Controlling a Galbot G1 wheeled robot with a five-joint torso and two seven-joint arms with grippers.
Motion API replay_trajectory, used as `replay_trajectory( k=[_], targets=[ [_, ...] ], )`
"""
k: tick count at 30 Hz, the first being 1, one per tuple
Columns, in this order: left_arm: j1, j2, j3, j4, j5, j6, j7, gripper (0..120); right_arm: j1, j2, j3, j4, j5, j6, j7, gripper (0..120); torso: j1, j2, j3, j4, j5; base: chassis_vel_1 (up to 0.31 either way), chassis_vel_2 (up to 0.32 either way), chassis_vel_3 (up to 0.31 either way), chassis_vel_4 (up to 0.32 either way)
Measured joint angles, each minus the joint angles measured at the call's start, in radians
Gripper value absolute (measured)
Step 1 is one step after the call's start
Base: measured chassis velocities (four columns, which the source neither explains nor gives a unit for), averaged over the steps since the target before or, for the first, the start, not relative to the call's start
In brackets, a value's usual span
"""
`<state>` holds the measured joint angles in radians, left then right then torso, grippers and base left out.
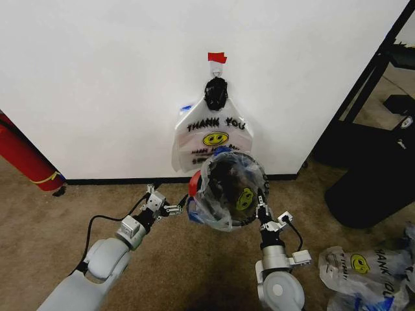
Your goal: Pick up the garbage bag from the wall and place it over the trash bin.
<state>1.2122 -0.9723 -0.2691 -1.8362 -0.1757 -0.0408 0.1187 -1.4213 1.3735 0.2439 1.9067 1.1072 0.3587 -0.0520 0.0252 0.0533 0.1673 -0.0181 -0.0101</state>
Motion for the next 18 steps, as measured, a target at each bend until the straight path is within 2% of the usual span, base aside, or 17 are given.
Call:
replay_trajectory(
  k=[4,7,11,12,14,15,17,18],
  targets=[
    [0.018,0.002,-0.024,-0.036,-0.023,-0.002,-0.023,100,0.004,0.001,0.012,-0.006,-0.001,0.001,0.0,1,0.0,0.0,0.0,0.0,0.0,0.0,0.0,0.0,0.0],
    [0.039,0.02,-0.034,-0.061,-0.062,-0.021,0.002,100,0.011,0.0,0.023,-0.02,-0.001,0.003,-0.001,1,0.0,0.0,0.0,0.0,0.0002,0.0,0.0,0.0,0.0],
    [0.051,0.058,-0.04,-0.014,-0.045,-0.148,0.187,100,0.032,-0.003,0.042,-0.041,0.003,0.002,-0.004,1,0.0,0.0,0.0,0.0001,0.0,0.0,0.0,0.0,0.0],
    [0.047,0.06,-0.044,0.007,-0.043,-0.192,0.265,100,0.035,-0.005,0.043,-0.043,0.003,0.001,-0.006,1,0.0,0.0,0.0,0.0003,-0.0001,0.0,0.0,0.0,0.0],
    [0.043,0.06,-0.046,0.017,-0.048,-0.212,0.305,99,0.037,-0.005,0.043,-0.044,0.003,0.0,-0.007,1,0.0,0.0,0.0,0.0002,-0.0001,0.0,0.0,0.0,0.0],
    [0.035,0.058,-0.053,0.031,-0.066,-0.239,0.384,97,0.038,-0.007,0.044,-0.044,0.001,0.0,-0.01,1,0.0,0.0,0.0,0.0,0.0001,0.0,0.0,0.0,0.0],
    [0.027,0.053,-0.062,0.037,-0.114,-0.247,0.465,93,0.037,-0.01,0.045,-0.044,-0.001,0.0,-0.014,1,0.0,0.0,0.0,0.0,0.0,0.0,0.0,0.0,0.0],
    [0.027,0.052,-0.064,0.035,-0.139,-0.241,0.471,91,0.035,-0.012,0.046,-0.043,-0.002,0.0,-0.015,1,0.0,0.0,0.0,0.0,0.0001,0.0,0.0,0.0,0.0]
  ],
)
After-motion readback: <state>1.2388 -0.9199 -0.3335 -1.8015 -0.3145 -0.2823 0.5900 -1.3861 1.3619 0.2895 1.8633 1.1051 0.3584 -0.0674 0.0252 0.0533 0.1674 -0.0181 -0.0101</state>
